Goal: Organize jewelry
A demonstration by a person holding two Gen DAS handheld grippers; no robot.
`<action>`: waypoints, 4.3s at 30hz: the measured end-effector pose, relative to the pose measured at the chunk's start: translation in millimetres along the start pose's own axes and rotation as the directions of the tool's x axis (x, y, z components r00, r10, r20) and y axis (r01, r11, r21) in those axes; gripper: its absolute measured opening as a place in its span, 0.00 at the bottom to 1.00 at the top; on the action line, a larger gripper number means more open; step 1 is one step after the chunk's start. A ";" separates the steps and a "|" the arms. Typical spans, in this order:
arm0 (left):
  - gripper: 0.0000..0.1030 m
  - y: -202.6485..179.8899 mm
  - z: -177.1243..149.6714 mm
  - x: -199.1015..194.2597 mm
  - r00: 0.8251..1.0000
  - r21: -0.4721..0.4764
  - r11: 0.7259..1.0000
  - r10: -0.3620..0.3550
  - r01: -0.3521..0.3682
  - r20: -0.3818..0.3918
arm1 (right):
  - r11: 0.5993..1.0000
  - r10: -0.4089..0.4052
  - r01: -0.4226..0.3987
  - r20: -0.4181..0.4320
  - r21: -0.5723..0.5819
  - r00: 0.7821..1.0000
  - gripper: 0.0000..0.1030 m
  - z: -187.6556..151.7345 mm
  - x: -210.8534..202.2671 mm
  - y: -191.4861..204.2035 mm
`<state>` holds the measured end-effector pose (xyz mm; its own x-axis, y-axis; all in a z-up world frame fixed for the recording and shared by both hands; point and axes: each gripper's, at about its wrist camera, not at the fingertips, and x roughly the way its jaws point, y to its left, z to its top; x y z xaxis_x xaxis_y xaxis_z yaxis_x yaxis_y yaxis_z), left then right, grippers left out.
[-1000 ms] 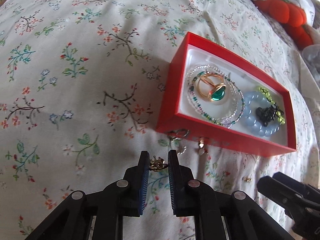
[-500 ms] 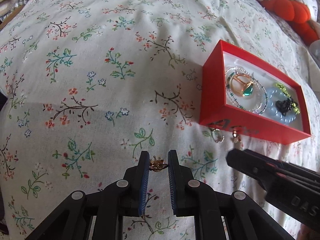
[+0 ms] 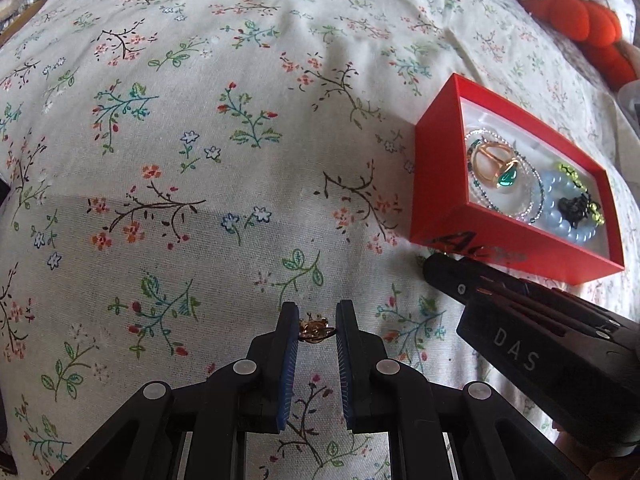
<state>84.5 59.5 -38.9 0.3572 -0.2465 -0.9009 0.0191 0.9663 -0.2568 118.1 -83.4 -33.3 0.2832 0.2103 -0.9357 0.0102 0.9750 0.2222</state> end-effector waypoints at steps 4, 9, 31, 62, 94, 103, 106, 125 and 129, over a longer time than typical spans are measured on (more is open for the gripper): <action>0.13 -0.1 0.4 1.6 1.000 0.002 1.000 0.004 -0.004 -0.003 | 1.000 -0.018 0.018 0.005 -0.008 1.000 0.17 0.6 1.3 1.3; 0.13 -3.4 0.2 0.2 1.000 0.006 1.000 0.010 -0.010 0.003 | 1.000 0.005 -0.005 -0.004 -0.001 1.000 0.17 -1.4 -2.4 -0.7; 0.13 -26.9 4.9 -33.6 0.992 -0.006 0.998 -0.060 0.061 0.110 | 0.990 0.134 -0.138 0.084 0.044 0.987 0.16 -23.0 -88.3 -54.3; 0.14 -82.4 32.8 -13.7 0.966 0.067 0.984 -0.177 0.167 0.188 | 0.983 0.101 -0.123 0.157 0.136 0.982 0.16 -1.2 -111.6 -130.3; 0.64 -73.4 7.8 -28.0 0.995 0.050 0.999 -0.026 0.022 0.100 | 0.988 0.076 -0.091 0.123 0.121 0.989 0.49 -13.9 -118.0 -124.4; 0.81 -73.3 -6.8 -25.9 0.998 0.075 0.996 0.038 -0.042 0.057 | 0.993 0.038 -0.044 0.061 0.108 0.997 0.50 -31.5 -113.0 -120.3; 0.81 -72.3 -11.6 -20.2 0.997 0.088 0.993 0.073 -0.075 0.029 | 0.994 0.026 -0.029 0.035 0.106 0.999 0.51 -36.8 -108.6 -120.0; 0.81 -59.5 -14.7 6.7 0.989 0.112 0.985 0.139 -0.133 -0.051 | 0.999 -0.018 0.022 -0.108 0.044 0.994 0.51 -40.4 -56.3 -105.9; 0.81 -56.6 -10.5 7.2 0.990 0.106 0.986 0.131 -0.126 -0.045 | 0.999 -0.014 0.019 -0.118 0.039 0.993 0.50 -35.9 -46.8 -101.5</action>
<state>76.2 2.2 -34.4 0.3141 -0.1206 -0.9417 0.0725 0.9920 -0.1029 69.5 -189.6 -21.8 0.1678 0.2034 -0.9646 0.0527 0.9752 0.2148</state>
